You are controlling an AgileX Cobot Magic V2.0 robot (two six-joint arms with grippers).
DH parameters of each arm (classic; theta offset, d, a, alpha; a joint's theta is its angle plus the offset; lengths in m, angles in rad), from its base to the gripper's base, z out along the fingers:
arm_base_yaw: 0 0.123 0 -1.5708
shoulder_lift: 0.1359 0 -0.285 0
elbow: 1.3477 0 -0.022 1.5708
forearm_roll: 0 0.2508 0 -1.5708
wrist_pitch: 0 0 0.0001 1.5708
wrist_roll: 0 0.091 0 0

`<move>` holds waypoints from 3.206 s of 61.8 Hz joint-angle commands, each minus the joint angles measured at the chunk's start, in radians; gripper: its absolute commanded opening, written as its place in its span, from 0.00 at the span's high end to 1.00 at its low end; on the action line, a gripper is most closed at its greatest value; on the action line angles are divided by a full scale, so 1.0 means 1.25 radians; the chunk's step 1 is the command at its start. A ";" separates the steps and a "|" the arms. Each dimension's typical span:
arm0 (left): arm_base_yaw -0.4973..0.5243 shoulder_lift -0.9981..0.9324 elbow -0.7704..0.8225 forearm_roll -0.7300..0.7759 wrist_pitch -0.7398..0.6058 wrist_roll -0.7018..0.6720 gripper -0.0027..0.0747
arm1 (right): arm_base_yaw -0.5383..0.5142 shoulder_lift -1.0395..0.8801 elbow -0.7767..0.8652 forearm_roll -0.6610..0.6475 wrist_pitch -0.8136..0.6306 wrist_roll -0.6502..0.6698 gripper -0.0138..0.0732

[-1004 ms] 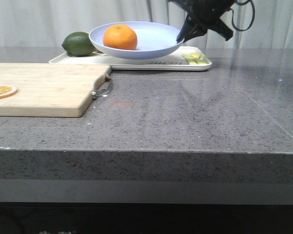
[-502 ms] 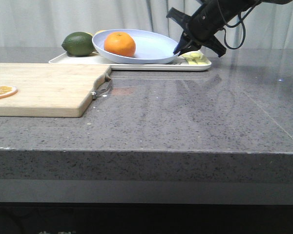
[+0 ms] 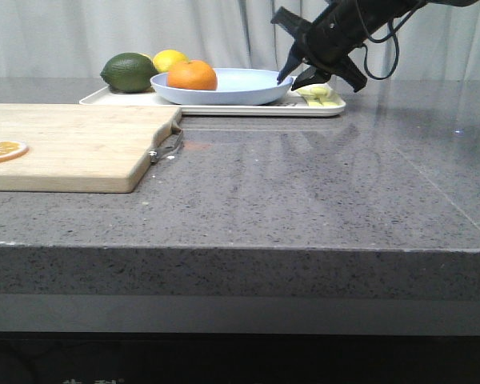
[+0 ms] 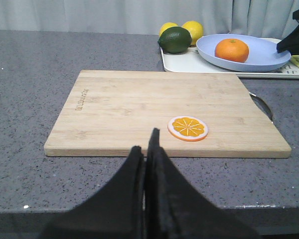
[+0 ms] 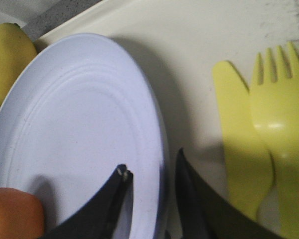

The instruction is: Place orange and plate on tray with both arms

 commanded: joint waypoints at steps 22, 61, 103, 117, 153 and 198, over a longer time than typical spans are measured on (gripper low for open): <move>0.000 -0.013 -0.020 -0.001 -0.071 -0.007 0.99 | -0.077 -0.258 -0.030 -0.097 0.268 -0.047 0.76; 0.002 -0.013 -0.020 -0.001 -0.071 -0.007 0.99 | -0.077 -0.485 0.143 -0.282 0.404 -0.194 0.92; 0.002 -0.013 -0.020 -0.001 -0.071 -0.007 0.99 | -0.077 -1.030 1.065 -0.416 0.186 -0.269 0.92; 0.002 -0.013 -0.020 -0.001 -0.071 -0.007 0.99 | -0.077 -1.270 1.307 -0.416 0.001 -0.279 0.92; 0.002 -0.013 -0.020 -0.001 -0.071 -0.007 0.99 | -0.076 -1.829 1.773 -0.416 -0.401 -0.278 0.92; 0.002 -0.013 -0.018 -0.001 -0.127 -0.007 0.99 | -0.076 -1.913 1.844 -0.416 -0.505 -0.278 0.92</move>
